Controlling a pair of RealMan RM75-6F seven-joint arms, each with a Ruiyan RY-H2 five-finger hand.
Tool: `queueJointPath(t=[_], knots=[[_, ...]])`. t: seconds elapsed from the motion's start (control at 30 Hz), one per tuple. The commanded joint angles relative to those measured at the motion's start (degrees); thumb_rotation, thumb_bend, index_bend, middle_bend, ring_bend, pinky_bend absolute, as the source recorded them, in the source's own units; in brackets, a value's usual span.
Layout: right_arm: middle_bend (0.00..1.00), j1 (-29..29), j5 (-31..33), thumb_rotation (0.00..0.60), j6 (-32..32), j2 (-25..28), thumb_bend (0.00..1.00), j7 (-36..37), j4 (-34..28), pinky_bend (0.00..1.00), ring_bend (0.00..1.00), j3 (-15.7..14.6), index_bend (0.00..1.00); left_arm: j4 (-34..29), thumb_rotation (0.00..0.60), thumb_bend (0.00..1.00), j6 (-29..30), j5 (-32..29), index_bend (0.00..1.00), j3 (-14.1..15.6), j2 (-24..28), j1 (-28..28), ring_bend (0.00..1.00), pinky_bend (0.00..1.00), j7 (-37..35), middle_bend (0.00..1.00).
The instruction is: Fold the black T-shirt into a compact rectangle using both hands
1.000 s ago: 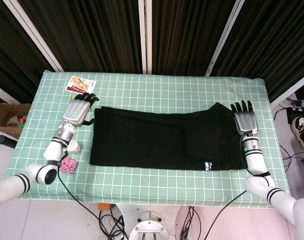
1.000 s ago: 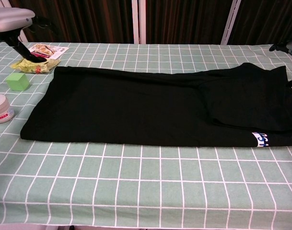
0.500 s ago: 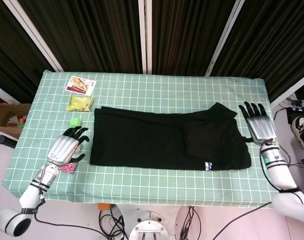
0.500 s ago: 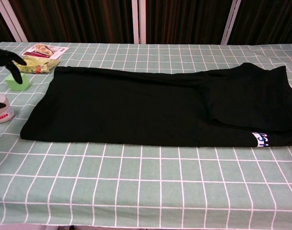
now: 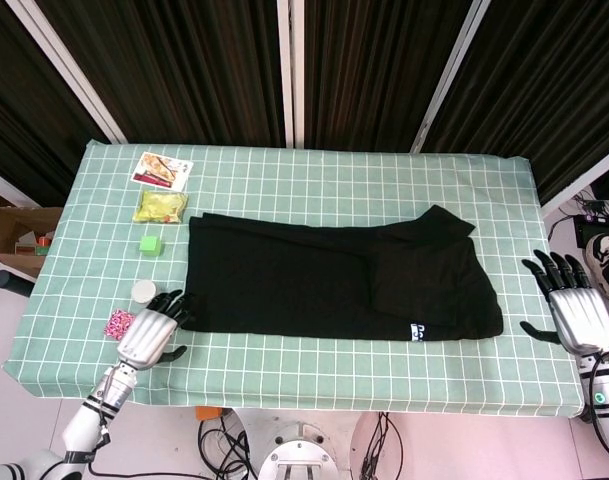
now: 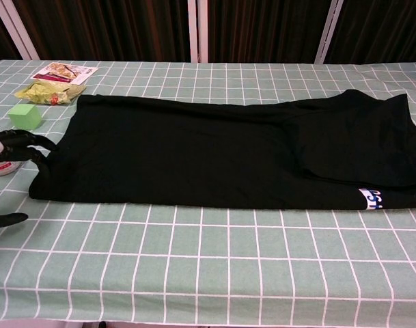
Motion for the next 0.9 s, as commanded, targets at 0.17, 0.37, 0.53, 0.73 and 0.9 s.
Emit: queueJointPath(t=[0.17,0.37,0.53,0.73,0.9], knots=[[0.08,0.4,-0.5,0.600,0.2,-0.4,0.12,-1.1,0.0,0.00,0.00,0.3,0.15,5.1,0.600,0.18,-0.3,0.7,0.39,-2.3,-5.0,0.1,0.11,0.20,1.7,0.16],[0.08,0.6,0.1,0.600,-0.6,-1.0,0.13,-1.0,0.5,0.00,0.00,0.4,0.16,7.6,0.600,0.18,-1.8,0.7,0.42,-3.5,-6.8,-0.7,0.11,0.20,0.5,0.17],[0.08,0.5,0.0,0.600,-0.5,-1.5,0.13,-1.2,1.0,0.00,0.00,0.3,0.16,9.3,0.600,0.19,-3.0,0.6,0.43,-4.2,-7.6,-1.4,0.11,0.20,-0.5,0.17],[0.08,0.1,0.6,0.600,-0.8,-1.6,0.13,-0.6,1.6,0.00,0.00,0.1,0.17,12.4,0.600,0.24,-3.2,1.7,0.47,-4.6,-8.9,-2.1,0.11,0.20,-3.2,0.18],[0.08,-0.8,0.5,0.600,-1.2,-2.1,0.17,2.0,2.6,0.00,0.00,-0.9,0.19,17.0,0.600,0.31,-2.1,3.1,0.53,-4.6,-10.8,-2.3,0.11,0.19,-5.3,0.20]])
